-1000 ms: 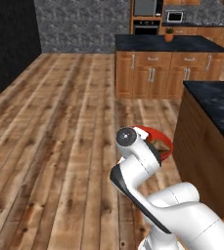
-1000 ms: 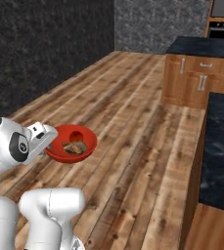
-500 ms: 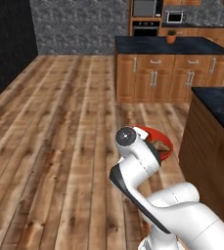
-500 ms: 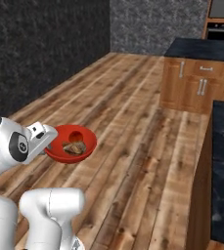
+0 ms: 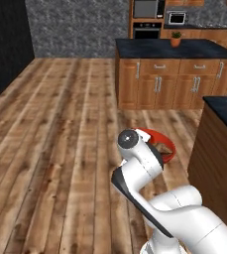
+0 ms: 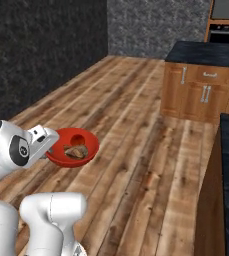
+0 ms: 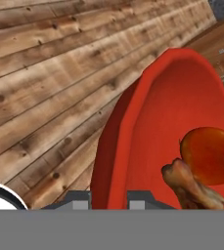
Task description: Pick the chicken drumstick and tomato from their plates and place them in the bowl. Then put the bowl in the fridge.
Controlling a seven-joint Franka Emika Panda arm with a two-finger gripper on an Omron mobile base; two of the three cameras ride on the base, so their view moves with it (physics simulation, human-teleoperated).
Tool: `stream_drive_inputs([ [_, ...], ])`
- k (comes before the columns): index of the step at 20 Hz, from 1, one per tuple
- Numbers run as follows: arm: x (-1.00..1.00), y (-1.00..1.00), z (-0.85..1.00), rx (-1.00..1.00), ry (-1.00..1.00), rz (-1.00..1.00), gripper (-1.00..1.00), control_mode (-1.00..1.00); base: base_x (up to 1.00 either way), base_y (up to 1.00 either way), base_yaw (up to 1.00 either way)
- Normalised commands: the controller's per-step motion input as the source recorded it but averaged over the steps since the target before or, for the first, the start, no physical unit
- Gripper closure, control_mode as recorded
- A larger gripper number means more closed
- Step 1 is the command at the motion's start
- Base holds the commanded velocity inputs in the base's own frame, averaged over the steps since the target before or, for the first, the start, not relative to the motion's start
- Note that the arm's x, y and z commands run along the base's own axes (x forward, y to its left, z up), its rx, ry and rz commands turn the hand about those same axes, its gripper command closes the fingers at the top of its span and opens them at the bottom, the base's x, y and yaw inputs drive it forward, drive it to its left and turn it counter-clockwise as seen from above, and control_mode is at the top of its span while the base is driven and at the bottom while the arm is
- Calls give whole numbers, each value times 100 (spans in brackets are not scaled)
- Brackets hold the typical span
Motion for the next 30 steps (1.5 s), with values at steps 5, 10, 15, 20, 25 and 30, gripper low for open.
stream_drive_inputs([
  [5, 0, 0, 0, 0, 0, 0, 100, 100, 67, 11, -4],
  [10, 0, 0, 0, 0, 0, 0, 100, 100, 65, 8, -3],
  [15, 0, 0, 0, 0, 0, 0, 100, 100, 72, 8, -2],
  [20, 0, 0, 0, 0, 0, 0, 100, 100, 72, 5, -5],
  [25, 0, 0, 0, 0, 0, 0, 100, 100, 64, 6, -14],
  [30, 0, 0, 0, 0, 0, 0, 100, 100, 58, 10, -21],
])
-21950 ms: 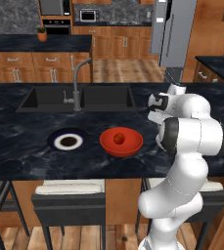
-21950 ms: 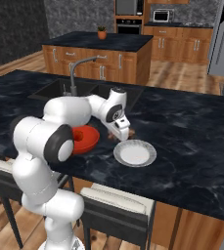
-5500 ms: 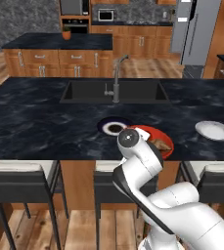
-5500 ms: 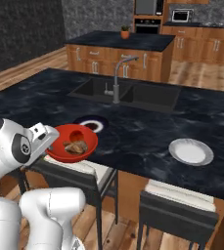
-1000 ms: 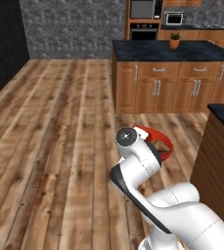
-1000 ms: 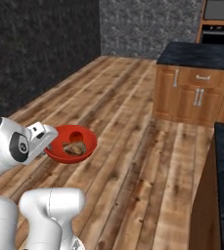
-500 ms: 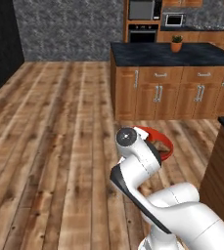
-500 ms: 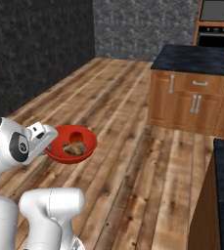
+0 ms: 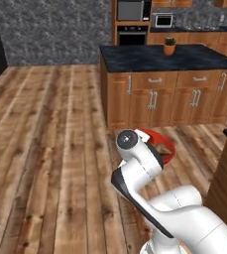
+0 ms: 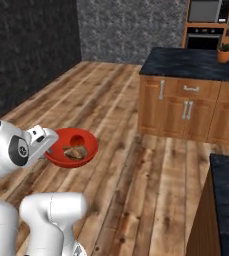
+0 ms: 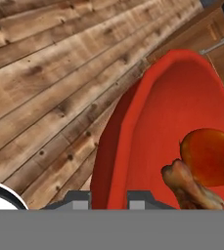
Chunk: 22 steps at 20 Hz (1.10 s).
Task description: Pick the chicken drumstick and tomato from their plates and place them in the bowl. Then put the bowl in the fridge.
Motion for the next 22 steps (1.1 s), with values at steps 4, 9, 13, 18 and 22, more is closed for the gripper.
stream_drive_inputs([
  [4, 0, 0, 0, 0, 0, 0, 100, 100, 58, 13, -27],
  [9, 0, 0, 0, 0, 0, 0, 100, 100, 53, 18, -37],
  [13, 0, 0, 0, 0, 0, 0, 100, 100, 50, 22, -45],
  [18, 0, 0, 0, 0, 0, 0, 100, 100, 61, 21, -31],
  [22, 0, 0, 0, 0, 0, 0, 100, 100, 81, 17, -6],
])
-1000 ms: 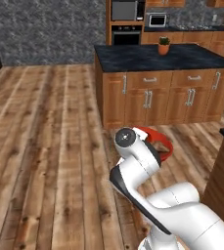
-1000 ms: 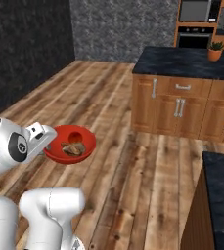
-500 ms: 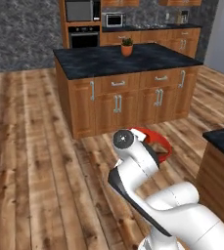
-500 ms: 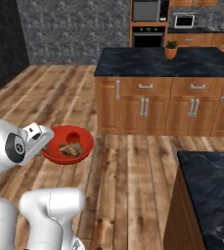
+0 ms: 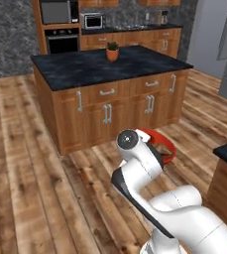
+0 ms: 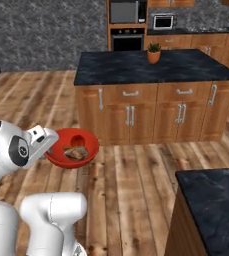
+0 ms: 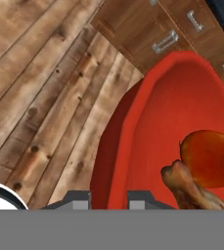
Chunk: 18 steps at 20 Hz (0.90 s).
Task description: Pick the chicken drumstick and tomato from their plates and place them in the bowl. Then put the bowl in the fridge.
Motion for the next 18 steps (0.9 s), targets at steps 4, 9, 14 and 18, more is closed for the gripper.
stream_drive_inputs([
  [4, 0, 0, 0, 0, 0, 0, 100, 100, 85, 16, -2],
  [9, 0, 0, 0, 0, 0, 0, 100, 100, 81, 18, -9],
  [14, 0, 0, 0, 0, 0, 0, 100, 100, 64, 22, -30],
  [18, 0, 0, 0, 0, 0, 0, 100, 100, 52, 25, -42],
])
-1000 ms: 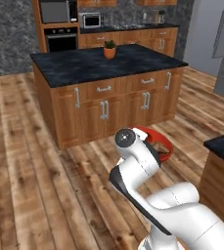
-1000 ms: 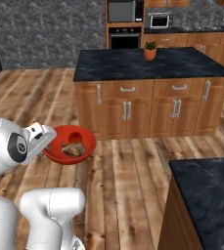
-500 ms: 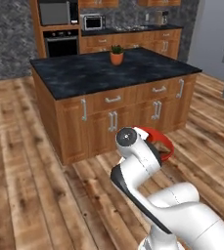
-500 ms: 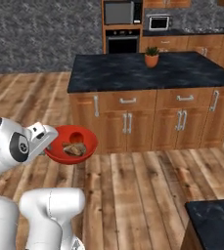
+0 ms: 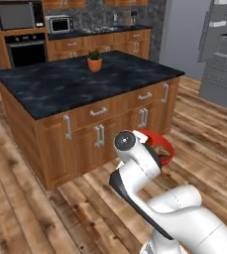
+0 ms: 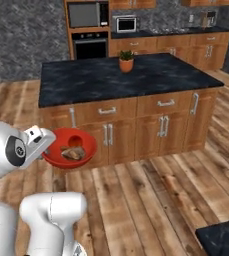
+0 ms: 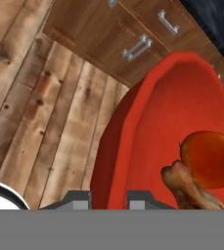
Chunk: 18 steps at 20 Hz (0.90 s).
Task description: Pick the chicken drumstick and tomato from their plates and place them in the bowl. Then put the bowl in the fridge.
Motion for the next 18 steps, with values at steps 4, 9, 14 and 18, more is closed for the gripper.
stream_drive_inputs([
  [4, 0, 0, 0, 0, 0, 0, 100, 100, 52, 25, -44],
  [9, 0, 0, 0, 0, 0, 0, 100, 100, 55, 25, -42],
  [14, 0, 0, 0, 0, 0, 0, 100, 100, 59, 24, -42],
  [18, 0, 0, 0, 0, 0, 0, 100, 100, 57, 24, -42],
])
